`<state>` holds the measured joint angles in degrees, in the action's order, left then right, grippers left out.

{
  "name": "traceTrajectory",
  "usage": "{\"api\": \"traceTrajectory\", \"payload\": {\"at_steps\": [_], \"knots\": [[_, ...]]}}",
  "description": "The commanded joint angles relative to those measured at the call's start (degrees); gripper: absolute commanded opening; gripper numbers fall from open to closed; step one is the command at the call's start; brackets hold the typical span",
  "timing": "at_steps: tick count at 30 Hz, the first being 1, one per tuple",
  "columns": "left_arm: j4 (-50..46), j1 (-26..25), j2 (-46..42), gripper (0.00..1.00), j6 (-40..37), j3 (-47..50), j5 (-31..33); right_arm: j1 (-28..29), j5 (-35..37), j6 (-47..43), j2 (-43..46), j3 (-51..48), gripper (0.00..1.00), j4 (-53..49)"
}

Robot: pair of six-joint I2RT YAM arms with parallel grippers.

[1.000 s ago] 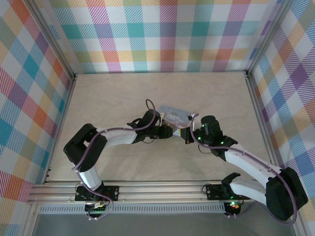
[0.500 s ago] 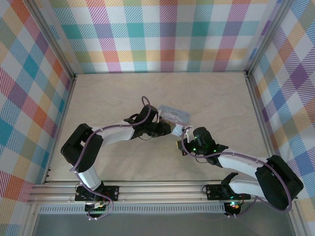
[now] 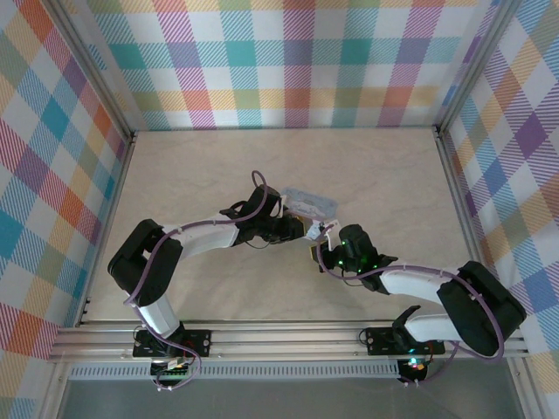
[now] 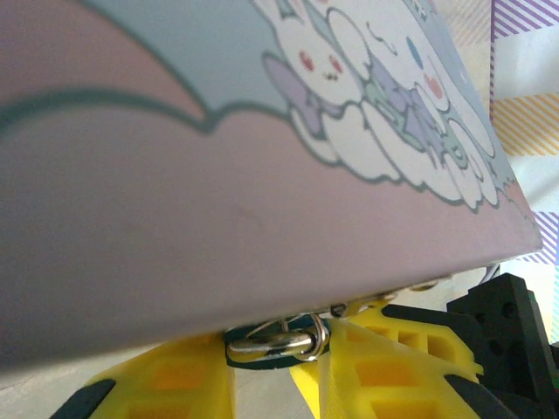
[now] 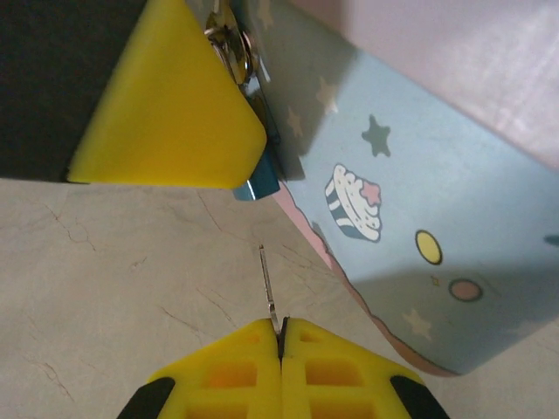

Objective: Unlock the padlock with the key

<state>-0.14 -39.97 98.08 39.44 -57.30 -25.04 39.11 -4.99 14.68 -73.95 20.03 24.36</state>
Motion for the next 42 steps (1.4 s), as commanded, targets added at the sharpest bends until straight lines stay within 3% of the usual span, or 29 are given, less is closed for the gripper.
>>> {"api": "traceTrajectory", "payload": {"at_steps": [1, 42], "knots": [[-0.10, 0.44, -2.20, 0.25, -0.16, -2.55, -1.24, 0.31, -0.08, -1.14, -0.56, 0.97, 0.00, 3.37], [0.07, 0.43, -2.11, 0.24, -0.18, -2.36, -1.59, 0.31, -0.47, 0.92, -4.53, 1.41, 0.00, 11.33]]}}
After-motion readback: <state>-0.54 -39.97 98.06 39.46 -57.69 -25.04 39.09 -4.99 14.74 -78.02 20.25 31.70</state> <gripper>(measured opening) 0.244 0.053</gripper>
